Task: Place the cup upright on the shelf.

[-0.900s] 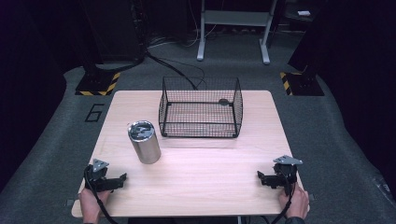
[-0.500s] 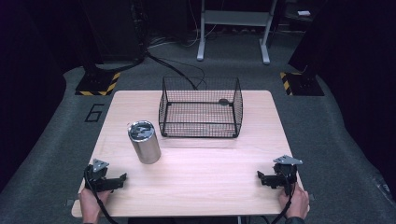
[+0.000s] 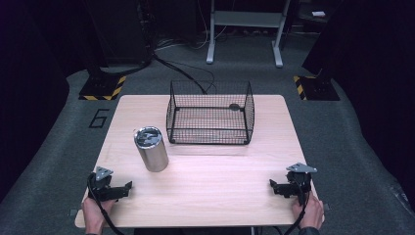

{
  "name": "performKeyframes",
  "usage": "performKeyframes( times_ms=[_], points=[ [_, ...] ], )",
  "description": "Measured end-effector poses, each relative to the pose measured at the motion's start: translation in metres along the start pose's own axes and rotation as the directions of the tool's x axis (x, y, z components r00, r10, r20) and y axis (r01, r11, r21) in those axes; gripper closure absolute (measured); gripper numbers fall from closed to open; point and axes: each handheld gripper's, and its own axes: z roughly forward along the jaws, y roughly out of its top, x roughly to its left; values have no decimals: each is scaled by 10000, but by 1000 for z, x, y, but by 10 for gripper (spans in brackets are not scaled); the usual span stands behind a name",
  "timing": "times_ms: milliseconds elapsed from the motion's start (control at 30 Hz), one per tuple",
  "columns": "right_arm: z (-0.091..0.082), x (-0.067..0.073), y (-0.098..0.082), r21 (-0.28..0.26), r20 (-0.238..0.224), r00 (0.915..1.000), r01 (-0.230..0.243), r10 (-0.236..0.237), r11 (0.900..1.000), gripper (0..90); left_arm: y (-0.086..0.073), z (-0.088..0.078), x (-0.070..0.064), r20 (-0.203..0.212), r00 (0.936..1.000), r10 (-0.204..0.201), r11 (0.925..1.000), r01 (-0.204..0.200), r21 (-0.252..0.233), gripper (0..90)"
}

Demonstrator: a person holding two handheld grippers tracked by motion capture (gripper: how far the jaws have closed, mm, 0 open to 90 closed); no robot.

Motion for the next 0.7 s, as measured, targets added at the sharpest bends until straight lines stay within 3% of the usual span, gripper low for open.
performKeyframes(
  times_ms=[567, 700],
  points=[
    [0, 0, 0, 62, -18, 10000, -33, 33, 10000, 0, 34, -22, -18, 785, 9960, 424, 9963, -362, -784, 0],
    [0, 0, 0, 70, -28, 10000, -15, 15, 10000, 0, 43, -28, -21, 1102, 9932, 370, 9948, -261, -980, 0]
  ],
)
